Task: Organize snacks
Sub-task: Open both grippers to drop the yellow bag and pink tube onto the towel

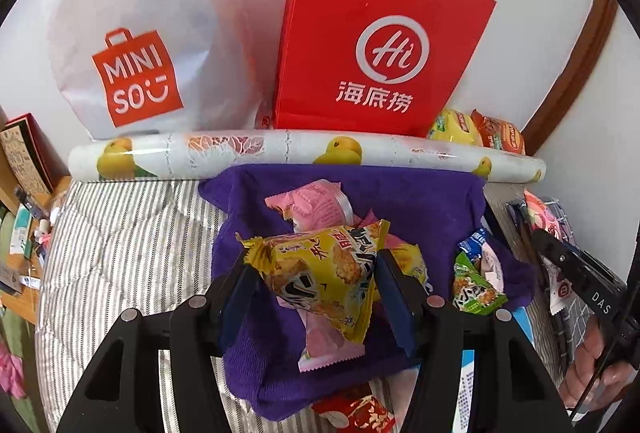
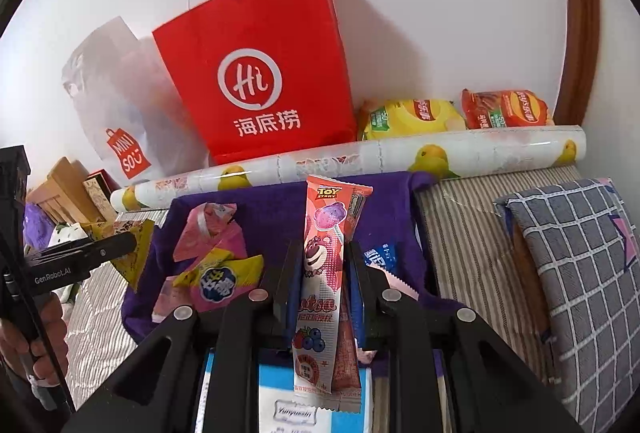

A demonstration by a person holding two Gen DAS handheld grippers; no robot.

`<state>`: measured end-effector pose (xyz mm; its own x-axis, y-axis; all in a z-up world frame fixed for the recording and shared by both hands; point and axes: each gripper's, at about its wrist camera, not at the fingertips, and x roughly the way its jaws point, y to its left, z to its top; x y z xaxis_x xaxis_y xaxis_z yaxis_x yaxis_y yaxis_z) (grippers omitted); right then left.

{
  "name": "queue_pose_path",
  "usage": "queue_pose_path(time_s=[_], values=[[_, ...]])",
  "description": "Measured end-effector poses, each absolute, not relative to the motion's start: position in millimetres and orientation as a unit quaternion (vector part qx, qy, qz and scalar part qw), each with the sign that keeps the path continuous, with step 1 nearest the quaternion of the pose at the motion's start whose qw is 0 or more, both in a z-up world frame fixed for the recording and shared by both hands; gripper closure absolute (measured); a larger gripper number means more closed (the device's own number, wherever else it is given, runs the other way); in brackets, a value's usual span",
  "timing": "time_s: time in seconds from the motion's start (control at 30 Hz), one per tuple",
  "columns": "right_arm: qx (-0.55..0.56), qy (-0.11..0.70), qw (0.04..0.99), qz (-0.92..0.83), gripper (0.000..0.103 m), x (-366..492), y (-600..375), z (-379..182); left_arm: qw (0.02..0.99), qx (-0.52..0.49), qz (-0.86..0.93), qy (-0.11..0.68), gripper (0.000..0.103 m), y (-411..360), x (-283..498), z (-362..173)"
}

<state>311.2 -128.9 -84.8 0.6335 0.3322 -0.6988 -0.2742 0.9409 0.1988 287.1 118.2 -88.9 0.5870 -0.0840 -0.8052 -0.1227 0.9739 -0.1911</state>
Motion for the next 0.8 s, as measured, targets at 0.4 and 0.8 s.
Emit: queue_pose_path(time_s=[0.4,0.8], values=[[0.040,0.434,0.883,0.176,0.081,341,-125,-119,0.869,-0.136,0.002,0.476,0.046,119,304,-116],[0.033,0.454,0.873,0.174,0.077,347,-120,-135,0.862,-0.158,-0.008,0.482,0.045,123,307,-127]])
